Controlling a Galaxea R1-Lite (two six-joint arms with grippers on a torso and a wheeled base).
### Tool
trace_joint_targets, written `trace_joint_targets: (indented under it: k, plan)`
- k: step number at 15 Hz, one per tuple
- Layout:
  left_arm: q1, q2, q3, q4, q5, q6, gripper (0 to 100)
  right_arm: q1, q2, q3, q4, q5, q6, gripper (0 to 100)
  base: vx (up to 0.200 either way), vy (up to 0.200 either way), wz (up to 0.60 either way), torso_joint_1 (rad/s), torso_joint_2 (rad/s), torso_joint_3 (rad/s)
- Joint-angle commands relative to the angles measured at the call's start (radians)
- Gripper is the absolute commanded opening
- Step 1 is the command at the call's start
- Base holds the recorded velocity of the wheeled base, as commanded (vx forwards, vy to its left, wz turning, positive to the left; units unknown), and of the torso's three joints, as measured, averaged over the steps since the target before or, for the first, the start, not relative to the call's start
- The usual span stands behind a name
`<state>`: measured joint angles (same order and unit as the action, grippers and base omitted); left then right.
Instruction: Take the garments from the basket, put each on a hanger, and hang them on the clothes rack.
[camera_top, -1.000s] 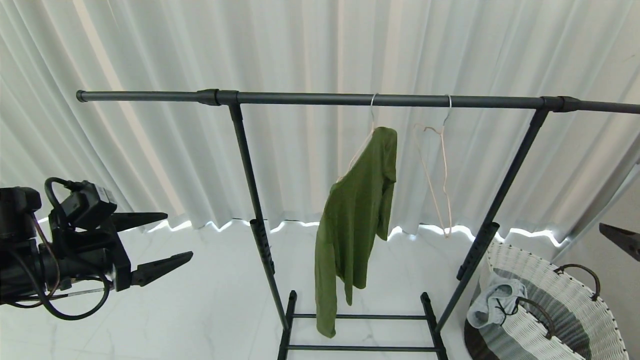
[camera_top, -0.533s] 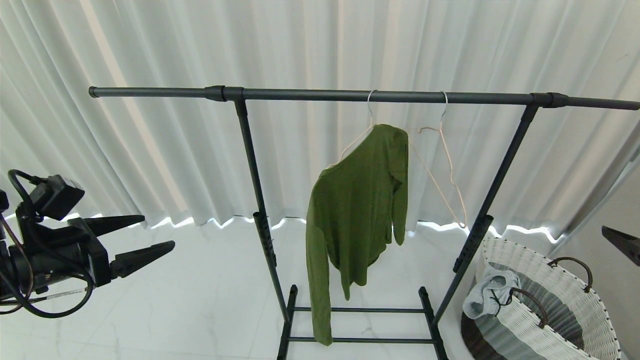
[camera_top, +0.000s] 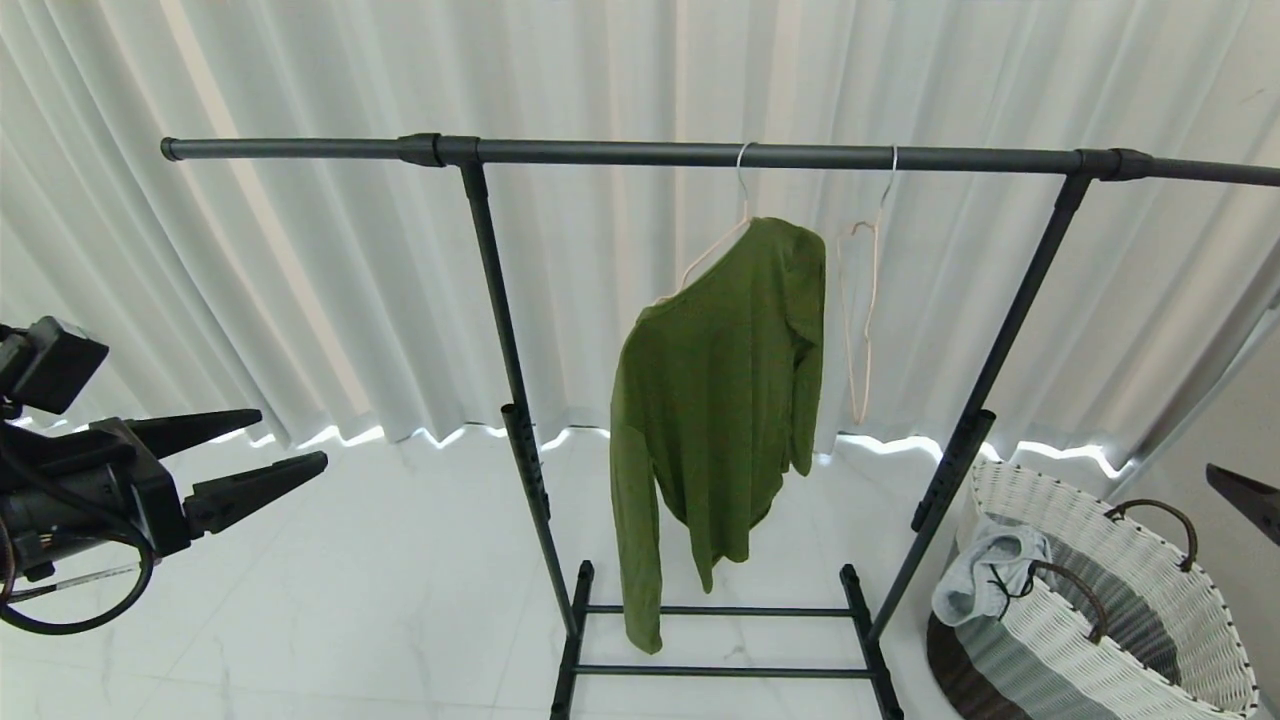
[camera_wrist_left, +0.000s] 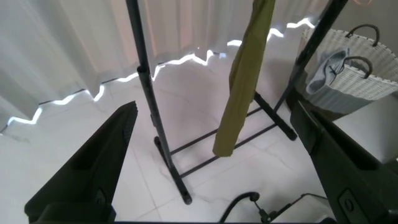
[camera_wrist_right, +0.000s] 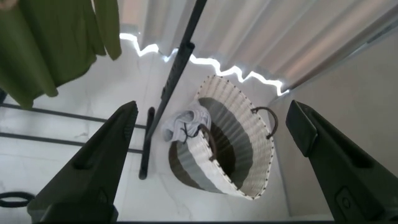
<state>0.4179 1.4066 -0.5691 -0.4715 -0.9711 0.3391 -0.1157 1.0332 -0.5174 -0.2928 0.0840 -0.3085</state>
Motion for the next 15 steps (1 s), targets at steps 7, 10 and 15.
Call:
trace_joint_targets:
  k: [7, 10, 15]
  plan:
    - [-0.002, 0.009, 0.008, -0.001, 0.06, 0.012, 100, -0.018, 0.005, 0.002, 0.0, 0.002, 0.0, 100, 0.0, 0.0, 0.0, -0.227, 0.52, 0.288]
    - [-0.004, 0.011, 0.023, -0.001, 0.061, 0.012, 100, -0.018, 0.005, 0.0, 0.0, 0.002, 0.005, 100, 0.0, 0.0, 0.0, -0.206, 0.49, 0.277]
    - [-0.004, 0.02, 0.023, -0.001, 0.072, 0.021, 100, -0.025, 0.013, 0.002, 0.0, -0.001, 0.012, 100, 0.0, 0.0, 0.0, -0.189, 0.48, 0.288]
